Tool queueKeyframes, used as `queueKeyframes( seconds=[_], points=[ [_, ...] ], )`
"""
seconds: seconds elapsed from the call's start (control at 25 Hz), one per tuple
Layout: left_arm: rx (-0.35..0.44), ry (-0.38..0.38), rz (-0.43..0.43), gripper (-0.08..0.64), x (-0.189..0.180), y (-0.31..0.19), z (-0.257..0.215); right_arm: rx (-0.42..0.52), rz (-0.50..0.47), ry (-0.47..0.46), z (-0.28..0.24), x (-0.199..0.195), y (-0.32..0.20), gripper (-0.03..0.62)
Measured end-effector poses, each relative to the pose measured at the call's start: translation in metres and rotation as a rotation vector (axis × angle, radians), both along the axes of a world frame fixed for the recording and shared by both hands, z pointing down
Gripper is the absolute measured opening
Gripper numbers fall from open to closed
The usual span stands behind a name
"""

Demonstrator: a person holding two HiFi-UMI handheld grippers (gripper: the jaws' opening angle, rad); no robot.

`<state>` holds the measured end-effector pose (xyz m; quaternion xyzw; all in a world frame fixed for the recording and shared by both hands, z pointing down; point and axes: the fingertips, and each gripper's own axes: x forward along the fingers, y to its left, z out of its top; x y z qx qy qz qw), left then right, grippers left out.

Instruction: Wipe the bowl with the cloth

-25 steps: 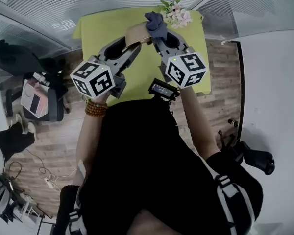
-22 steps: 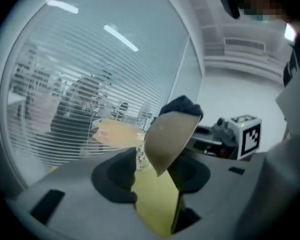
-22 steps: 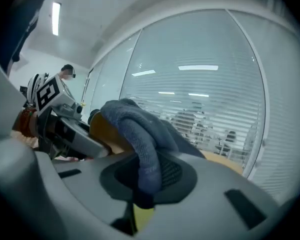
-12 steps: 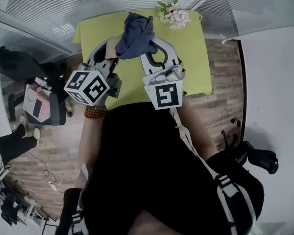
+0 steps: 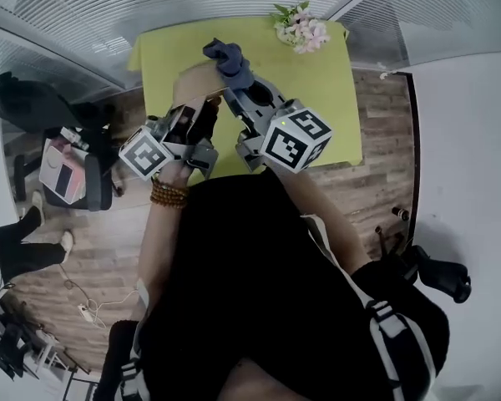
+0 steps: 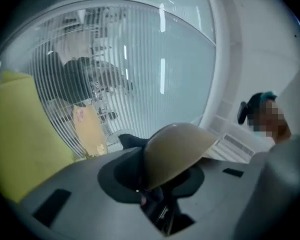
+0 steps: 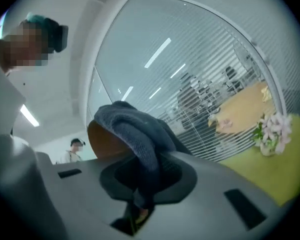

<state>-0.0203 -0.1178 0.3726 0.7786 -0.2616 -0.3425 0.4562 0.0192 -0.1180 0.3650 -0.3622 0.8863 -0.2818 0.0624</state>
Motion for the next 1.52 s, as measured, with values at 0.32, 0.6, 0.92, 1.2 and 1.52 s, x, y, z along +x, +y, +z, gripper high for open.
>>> queueKeyframes(
  seconds=[0.32, 0.6, 0.92, 1.2, 1.52],
  points=[
    [0.131, -0.807, -0.255, 0.154, -0.032, 0.005, 0.019, 0.215, 0.068, 0.512, 0.018, 0.009, -0.008, 0.035],
    [-0.035, -0.600, -0.206, 0.041, -0.046, -0.004, 0.033, -0.043, -0.004, 0.271, 0.054, 0.000, -0.003, 0.043],
    [-0.356, -0.098, -0.214, 0.017, -0.079, -0.019, 0.076, -0.253, -0.348, 0.002, 0.062, -0.024, 0.040, 0.029],
    [-0.503, -0.390, -0.150, 0.017, -0.099, -0.016, 0.150, -0.179, -0.187, 0.043, 0.064, 0.028, 0.015, 0.029],
    [-0.750, -0.474, 0.021, 0.017, -0.063, 0.016, 0.266, -0.108, -0.060, 0.067, 0.058, 0.049, -0.004, 0.029]
  ],
)
